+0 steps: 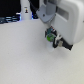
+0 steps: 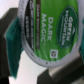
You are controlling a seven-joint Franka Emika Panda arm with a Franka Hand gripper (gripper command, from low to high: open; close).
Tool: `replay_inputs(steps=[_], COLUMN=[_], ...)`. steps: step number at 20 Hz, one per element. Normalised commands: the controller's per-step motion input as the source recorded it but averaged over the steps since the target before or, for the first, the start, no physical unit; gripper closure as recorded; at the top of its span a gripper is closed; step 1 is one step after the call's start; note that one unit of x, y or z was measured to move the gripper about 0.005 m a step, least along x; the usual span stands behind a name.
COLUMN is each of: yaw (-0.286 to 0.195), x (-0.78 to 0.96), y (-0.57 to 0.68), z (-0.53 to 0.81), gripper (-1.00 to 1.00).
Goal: Open the kcup holder, insert the kcup into the holder, and close the kcup holder
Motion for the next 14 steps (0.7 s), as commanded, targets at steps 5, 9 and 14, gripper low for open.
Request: replay_inputs(steps=[5,9,14], yaw=[0.118,0.113,0.112], x=[-0.21,-0.28,-0.32], y=[0.45,0.45,0.45], z=[0.43,0.39,0.27], gripper=[1.0,1.0,1.0])
